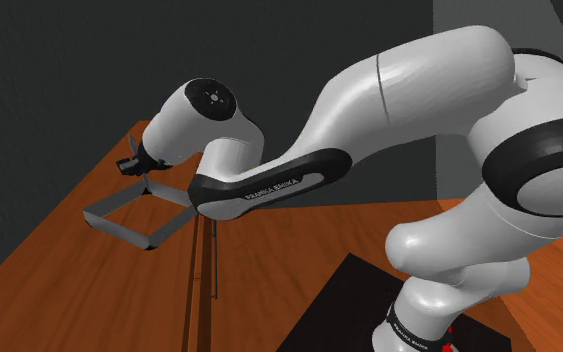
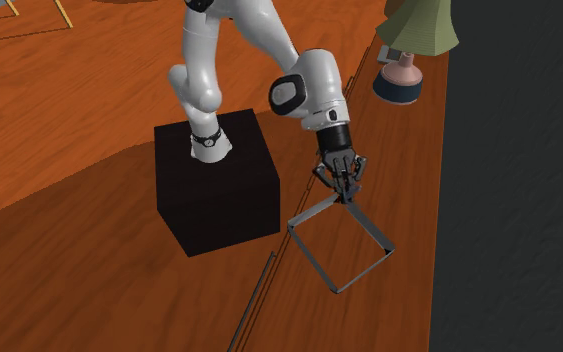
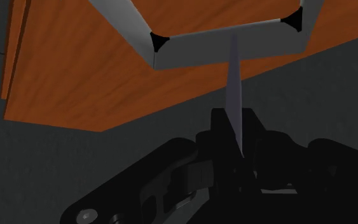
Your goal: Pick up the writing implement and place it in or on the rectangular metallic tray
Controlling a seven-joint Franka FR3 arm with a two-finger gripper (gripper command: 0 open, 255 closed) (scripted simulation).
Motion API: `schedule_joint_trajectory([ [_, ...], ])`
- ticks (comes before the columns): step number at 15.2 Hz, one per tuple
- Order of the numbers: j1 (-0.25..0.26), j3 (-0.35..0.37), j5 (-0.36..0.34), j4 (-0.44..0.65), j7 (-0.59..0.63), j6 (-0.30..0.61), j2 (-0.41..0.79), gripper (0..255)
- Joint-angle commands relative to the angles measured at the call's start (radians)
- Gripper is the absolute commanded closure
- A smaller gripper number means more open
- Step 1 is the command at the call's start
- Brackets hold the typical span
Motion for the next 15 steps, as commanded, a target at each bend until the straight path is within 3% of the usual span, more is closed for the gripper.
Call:
schedule_joint_trajectory([
  [1,-0.171,0.139,-0.010,0.058,-0.017,0.009,0.021,255],
  [2,-0.244,0.198,-0.006,0.081,-0.032,0.013,0.025,255],
  [13,-0.363,0.321,0.029,0.019,0.000,0.139,-0.054,255],
  [15,-0.363,0.321,0.029,0.019,0.000,0.139,-0.054,255],
])
